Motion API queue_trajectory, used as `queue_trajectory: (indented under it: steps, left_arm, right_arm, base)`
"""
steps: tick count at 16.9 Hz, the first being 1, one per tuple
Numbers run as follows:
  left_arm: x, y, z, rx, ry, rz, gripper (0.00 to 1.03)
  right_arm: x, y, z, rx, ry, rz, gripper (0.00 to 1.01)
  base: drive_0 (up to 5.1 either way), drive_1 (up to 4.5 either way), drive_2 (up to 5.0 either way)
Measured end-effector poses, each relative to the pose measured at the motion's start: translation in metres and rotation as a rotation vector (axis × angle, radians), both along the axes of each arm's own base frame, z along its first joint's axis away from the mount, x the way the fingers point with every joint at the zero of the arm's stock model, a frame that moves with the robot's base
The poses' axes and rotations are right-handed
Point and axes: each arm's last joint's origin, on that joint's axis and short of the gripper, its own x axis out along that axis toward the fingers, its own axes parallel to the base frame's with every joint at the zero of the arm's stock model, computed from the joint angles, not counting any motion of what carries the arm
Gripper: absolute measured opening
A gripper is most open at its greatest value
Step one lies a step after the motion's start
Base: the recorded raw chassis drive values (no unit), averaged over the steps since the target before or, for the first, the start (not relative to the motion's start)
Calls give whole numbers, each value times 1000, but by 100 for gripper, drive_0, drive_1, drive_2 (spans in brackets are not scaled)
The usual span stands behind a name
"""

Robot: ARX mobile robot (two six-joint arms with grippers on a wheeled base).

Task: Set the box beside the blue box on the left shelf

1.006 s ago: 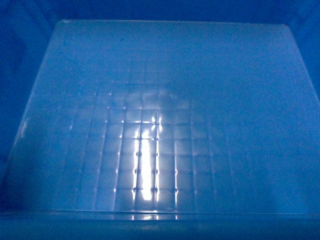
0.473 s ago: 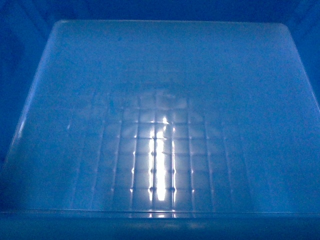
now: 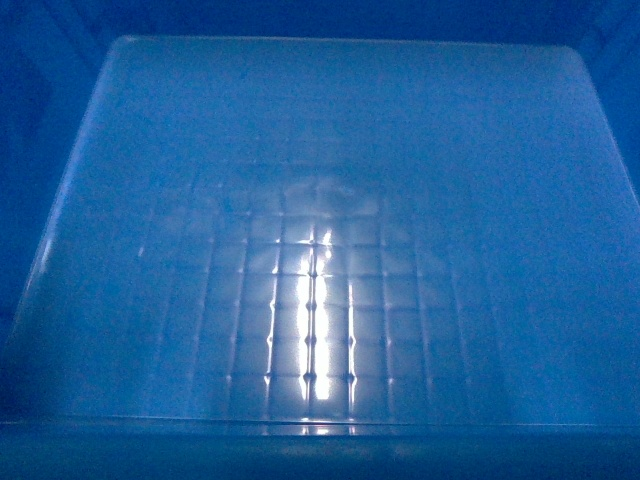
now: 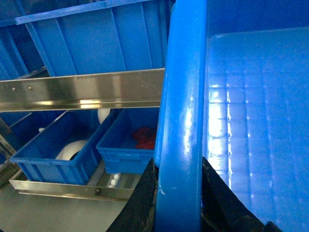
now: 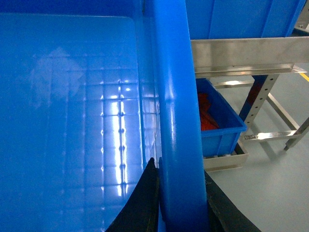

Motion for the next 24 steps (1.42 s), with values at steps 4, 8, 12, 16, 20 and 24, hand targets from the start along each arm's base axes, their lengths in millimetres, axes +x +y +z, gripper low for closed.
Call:
queue_trajectory:
  steps: [4,8,12,16,20,24]
  left_arm:
    - [0,0,0,0,0,0,16]
    - [0,0,0,-2,-4,0,16]
    - [0,0,0,0,-1,0,16]
    - [0,0,0,-1,0,0,16]
    - [0,0,0,-2,0,-1,16]
    - [0,0,0,-3,-1,0,16]
  right_arm:
    - [0,0,0,0,0,0,13]
    - [0,0,0,2,-5,0,13]
    - [0,0,0,0,1,0,13]
    - [0,0,0,0,1,0,13]
    - [0,0,0,0,0,0,13]
    - [0,0,0,0,0,0,13]
  base:
    - [0,0,0]
    - [0,0,0]
    - [0,0,0]
    - [0,0,0]
    - [0,0,0]
    - [0,0,0]
